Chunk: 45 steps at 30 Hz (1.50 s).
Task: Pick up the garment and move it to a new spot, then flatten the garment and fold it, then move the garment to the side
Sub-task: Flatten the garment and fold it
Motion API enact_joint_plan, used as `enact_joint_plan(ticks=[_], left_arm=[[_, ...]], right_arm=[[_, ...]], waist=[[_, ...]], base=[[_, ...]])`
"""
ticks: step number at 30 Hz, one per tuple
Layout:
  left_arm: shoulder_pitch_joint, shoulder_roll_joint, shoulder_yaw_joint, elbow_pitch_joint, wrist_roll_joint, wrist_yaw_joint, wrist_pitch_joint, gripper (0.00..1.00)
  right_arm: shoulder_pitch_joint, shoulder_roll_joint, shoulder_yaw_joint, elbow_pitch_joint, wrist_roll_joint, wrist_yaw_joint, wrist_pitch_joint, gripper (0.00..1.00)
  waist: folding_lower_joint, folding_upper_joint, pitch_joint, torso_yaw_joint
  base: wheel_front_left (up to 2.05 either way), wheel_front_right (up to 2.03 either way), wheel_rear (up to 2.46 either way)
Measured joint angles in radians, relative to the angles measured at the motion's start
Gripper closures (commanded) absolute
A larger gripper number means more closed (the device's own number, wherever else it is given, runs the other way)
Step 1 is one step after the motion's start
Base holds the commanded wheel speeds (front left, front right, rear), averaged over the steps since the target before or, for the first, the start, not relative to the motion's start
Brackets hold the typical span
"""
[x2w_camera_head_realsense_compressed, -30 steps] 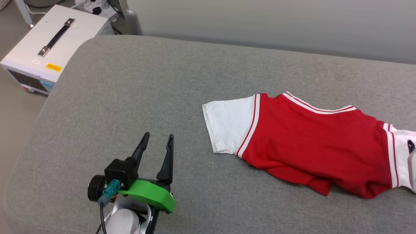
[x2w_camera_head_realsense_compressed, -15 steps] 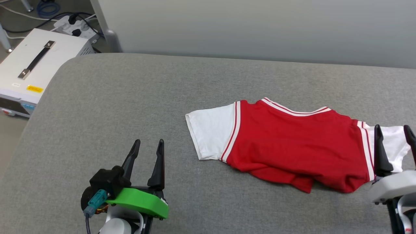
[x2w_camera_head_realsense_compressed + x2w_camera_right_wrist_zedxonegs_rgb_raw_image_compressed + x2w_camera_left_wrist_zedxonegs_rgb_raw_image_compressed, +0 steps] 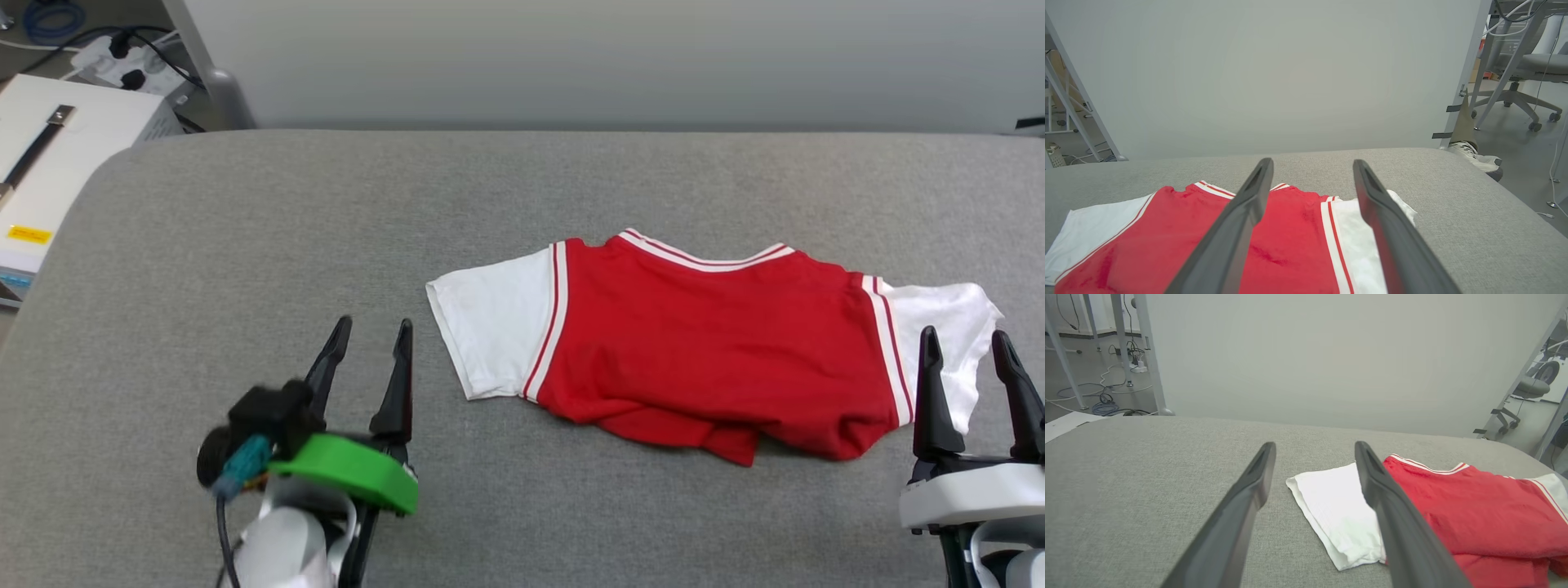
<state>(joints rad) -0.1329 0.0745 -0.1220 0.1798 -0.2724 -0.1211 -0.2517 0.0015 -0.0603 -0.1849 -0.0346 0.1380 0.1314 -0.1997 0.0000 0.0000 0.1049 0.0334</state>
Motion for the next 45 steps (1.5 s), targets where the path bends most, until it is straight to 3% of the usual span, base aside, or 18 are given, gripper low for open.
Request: enact_joint_plan(ticks=[3,7,13,18,23,35,36,37,38,45], left_arm=[[-0.102,0.067,-0.065,0.041,-0.004,-0.005,0.112,0.0],[-0.288,0.166,-0.17,0.096,-0.034,-0.007,0.373,0.0],[-0.519,0.239,-0.277,0.193,-0.172,-0.007,0.733,0.0],[-0.626,0.28,-0.308,0.302,-0.264,-0.007,0.941,0.0],[-0.68,0.314,-0.325,0.393,-0.262,-0.007,1.002,0.0],[-0.74,0.324,-0.356,0.536,-0.247,-0.007,0.989,0.0],[-0.743,0.323,-0.359,0.543,-0.25,-0.007,1.001,0.18],[-0.749,0.32,-0.361,0.55,-0.261,-0.007,1.022,0.84],[-0.752,0.317,-0.365,0.553,-0.272,-0.007,1.039,1.0],[-0.734,0.31,-0.379,0.551,-0.318,-0.007,1.025,1.0]], right_arm=[[0.0,0.003,0.006,-0.008,0.0,0.0,0.0,0.0],[-0.002,0.006,0.013,-0.02,-0.001,0.0,0.001,0.0],[-0.019,0.008,0.035,-0.019,-0.001,0.0,-0.002,0.0],[-0.046,0.008,0.063,-0.01,0.001,0.0,-0.018,0.0],[-0.055,0.009,0.081,0.002,0.01,0.0,-0.03,0.0],[-0.067,0.009,0.093,0.018,0.017,0.0,-0.043,0.0],[-0.067,0.009,0.094,0.02,0.017,0.0,-0.043,0.0],[-0.068,0.009,0.094,0.021,0.017,0.0,-0.043,0.0],[-0.069,0.009,0.093,0.023,0.016,0.0,-0.043,0.0],[-0.071,0.009,0.083,0.03,0.005,0.0,-0.043,0.0]], waist=[[0.0,0.0,0.022,-0.014],[0.0,0.0,0.057,-0.037],[0.0,0.0,0.11,-0.078],[0.0001,0.0,0.153,-0.119],[0.0001,0.0,0.194,-0.154],[0.0001,0.0,0.261,-0.201],[0.0001,0.0,0.261,-0.201],[0.0,0.0,0.259,-0.2],[0.0,0.0,0.258,-0.199],[0.0001,0.0,0.236,-0.181]], base=[[0.0,0.0,0.0],[0.0,0.0,0.0],[0.0,0.0,0.0],[0.0,0.0,0.0],[0.0,0.0,0.0],[0.0,0.0,0.0],[0.0,0.0,0.0],[0.0,0.0,0.0],[0.0,0.0,0.0],[0.0,0.0,0.0]])
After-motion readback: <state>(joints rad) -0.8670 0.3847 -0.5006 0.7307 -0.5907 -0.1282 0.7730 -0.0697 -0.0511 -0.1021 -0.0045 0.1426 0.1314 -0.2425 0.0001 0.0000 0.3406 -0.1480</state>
